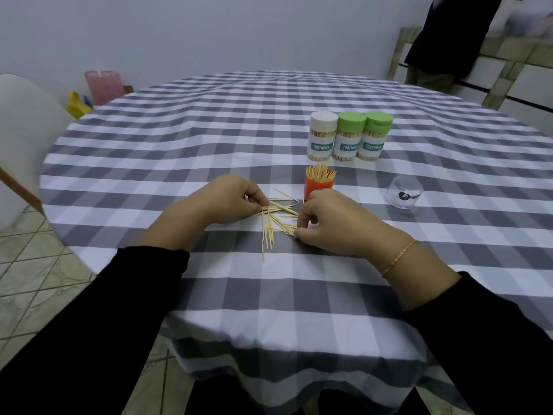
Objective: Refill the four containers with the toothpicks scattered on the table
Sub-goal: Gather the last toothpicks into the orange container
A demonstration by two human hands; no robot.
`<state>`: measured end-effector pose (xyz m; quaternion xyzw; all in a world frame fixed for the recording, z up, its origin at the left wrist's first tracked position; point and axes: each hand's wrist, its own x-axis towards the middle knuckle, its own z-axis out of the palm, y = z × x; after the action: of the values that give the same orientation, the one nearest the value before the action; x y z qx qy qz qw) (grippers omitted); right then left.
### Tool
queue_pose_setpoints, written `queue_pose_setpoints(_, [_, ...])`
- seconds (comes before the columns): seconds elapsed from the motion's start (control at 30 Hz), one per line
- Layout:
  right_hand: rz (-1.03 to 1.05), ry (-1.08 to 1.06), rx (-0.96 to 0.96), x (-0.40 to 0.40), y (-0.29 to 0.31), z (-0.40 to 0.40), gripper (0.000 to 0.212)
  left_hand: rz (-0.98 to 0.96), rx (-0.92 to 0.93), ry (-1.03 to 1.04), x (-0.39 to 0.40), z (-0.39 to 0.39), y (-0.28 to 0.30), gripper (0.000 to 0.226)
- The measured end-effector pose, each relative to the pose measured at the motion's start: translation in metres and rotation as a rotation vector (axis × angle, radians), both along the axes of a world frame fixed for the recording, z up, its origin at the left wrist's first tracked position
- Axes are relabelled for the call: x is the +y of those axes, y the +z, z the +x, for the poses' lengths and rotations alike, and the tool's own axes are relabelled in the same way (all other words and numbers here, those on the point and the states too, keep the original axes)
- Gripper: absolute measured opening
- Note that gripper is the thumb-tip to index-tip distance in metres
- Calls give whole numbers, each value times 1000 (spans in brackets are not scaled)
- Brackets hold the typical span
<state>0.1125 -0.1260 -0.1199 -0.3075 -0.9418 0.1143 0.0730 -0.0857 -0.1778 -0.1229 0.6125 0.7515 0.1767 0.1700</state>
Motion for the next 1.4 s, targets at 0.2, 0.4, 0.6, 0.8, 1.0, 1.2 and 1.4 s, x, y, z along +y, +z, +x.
queue_pose_setpoints(0.2, [-24,-142,24,8,4,10,28,-180,-108,-139,-7,2,10,51])
queue_pose_setpoints(0.4, [-114,-93,-178,9,4,11,61,-314,-98,-233,-10,3,14,63])
queue_pose_setpoints(0.6, [-116,-90,-145,7,2,9,63,-241,-55,-233,-1,2,6,40])
queue_pose_setpoints(0.8, [-57,-104,-8,7,-10,1,32,-86,-101,-182,-4,4,-6,20])
queue_pose_setpoints(1.0, [56,-112,80,3,-18,-5,24,100,-42,-123,-1,8,-16,14])
queue_pose_setpoints(1.2, [-72,-114,32,10,-10,8,36,5,110,-57,-3,4,-12,87])
queue_pose_setpoints(1.4, [-27,-67,60,3,-12,-1,27,-16,-7,-104,1,9,-8,63])
